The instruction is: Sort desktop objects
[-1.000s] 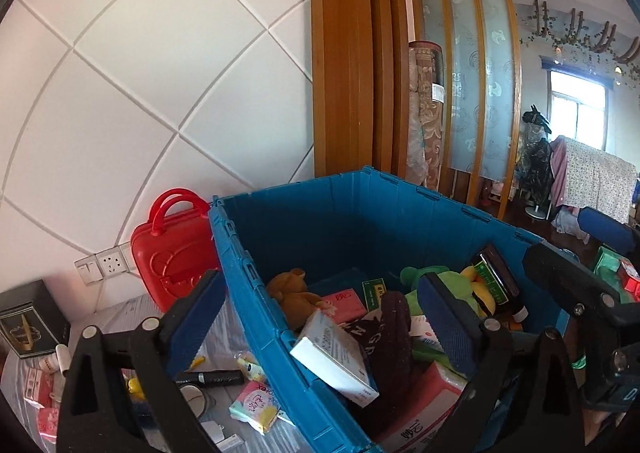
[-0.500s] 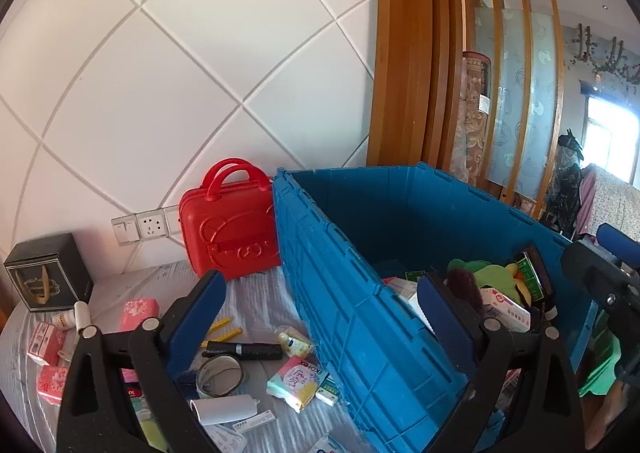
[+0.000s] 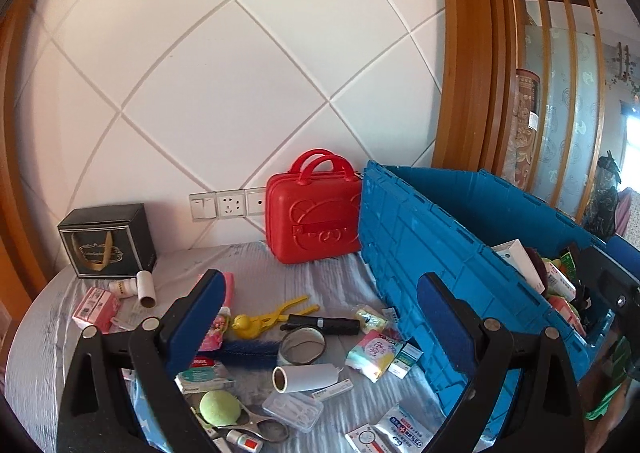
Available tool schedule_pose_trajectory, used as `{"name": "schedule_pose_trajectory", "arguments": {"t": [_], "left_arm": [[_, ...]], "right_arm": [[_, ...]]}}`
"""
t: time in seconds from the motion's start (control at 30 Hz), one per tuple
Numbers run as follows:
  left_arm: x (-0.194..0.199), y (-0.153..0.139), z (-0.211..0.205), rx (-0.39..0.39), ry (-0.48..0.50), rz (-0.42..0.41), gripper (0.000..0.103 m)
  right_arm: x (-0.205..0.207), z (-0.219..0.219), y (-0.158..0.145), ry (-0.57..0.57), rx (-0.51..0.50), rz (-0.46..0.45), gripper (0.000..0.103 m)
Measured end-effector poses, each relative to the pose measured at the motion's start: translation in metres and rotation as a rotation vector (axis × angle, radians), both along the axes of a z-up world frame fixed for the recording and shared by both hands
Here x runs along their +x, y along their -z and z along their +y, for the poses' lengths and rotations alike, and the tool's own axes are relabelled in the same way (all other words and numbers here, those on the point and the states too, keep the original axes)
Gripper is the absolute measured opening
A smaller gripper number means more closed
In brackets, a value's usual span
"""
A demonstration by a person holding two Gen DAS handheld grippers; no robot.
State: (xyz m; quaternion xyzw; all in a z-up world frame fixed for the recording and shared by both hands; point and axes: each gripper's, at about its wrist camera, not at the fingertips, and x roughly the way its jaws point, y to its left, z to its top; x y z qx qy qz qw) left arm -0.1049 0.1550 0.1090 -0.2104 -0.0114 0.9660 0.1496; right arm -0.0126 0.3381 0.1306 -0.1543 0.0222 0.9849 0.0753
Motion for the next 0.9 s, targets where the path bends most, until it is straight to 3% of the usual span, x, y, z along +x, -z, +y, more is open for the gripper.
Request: {"name": "schedule_pose_trajectory", "arguments": {"t": [0.3, 0.5, 0.9], "left_arm": [[0.031, 0.021, -0.073, -0.004, -0.079, -0.006, 0.098], [0.042, 0.029, -0.112, 0.016, -0.147, 0.01, 0.098], [0.064, 0.049, -0.146, 0.008, -0.177, 0.015, 0.098]], "right_arm": [[0.021, -0.08, 0.014, -0.061, 0.036, 0.006, 0.101], [0.033, -0.11, 0.029, -0.049, 0.05, 0.015, 0.101], [0.047, -0.116, 0.039, -0.016, 0.055, 0.018, 0.101]]}}
